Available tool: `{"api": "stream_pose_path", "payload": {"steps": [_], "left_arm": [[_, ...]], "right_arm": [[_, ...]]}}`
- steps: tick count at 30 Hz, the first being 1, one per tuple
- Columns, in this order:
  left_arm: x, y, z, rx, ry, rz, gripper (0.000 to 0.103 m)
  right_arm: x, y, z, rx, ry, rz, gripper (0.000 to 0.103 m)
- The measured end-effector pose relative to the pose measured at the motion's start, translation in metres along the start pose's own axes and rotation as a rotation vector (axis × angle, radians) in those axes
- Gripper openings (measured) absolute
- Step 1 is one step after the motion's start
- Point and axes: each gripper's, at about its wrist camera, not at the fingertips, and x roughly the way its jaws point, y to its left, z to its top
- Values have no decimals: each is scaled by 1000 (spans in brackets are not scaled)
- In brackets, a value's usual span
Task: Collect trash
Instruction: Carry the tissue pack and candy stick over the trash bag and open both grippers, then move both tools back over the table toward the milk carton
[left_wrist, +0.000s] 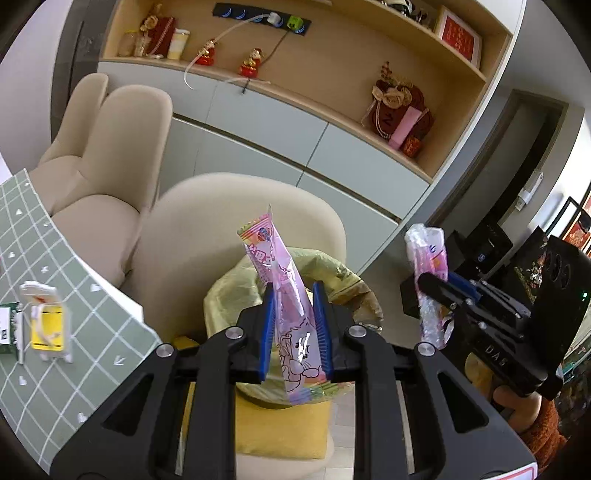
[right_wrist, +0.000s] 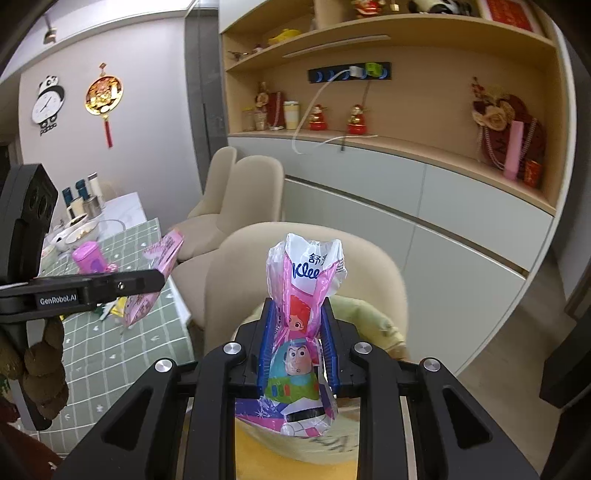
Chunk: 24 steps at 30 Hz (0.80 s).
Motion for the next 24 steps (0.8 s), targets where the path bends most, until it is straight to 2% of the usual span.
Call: {"api": "stream_pose_path", "payload": {"steps": [4,7,11,19,20,21,22,24], "left_arm": [[23,-10,6,14,33,-21,19],[49,-22,9,42,87,-44,19],[90,-29,10,37,150,-29,19],[133,-39,15,58,197,-25,20],[136,-40,16,57,203,-33,24],[139,-40,16,55,213,-37,35],[140,-40,16,52,215,-30,40],[140,-40,18,44,205,-22,41]], "right_arm": [[3,-34,1,48,-3,-28,23],[5,-53,2,76,-3,-40,23],[5,-67,3,88,-7,-54,23],[13,-88,-3,112,15,-63,23],[15,-89,-3,114,19,-62,23],[18,-90,-4,116,25,-59,23],[21,-92,-3,116,30,-57,23],[25,-92,-3,111,38,-53,23]]}}
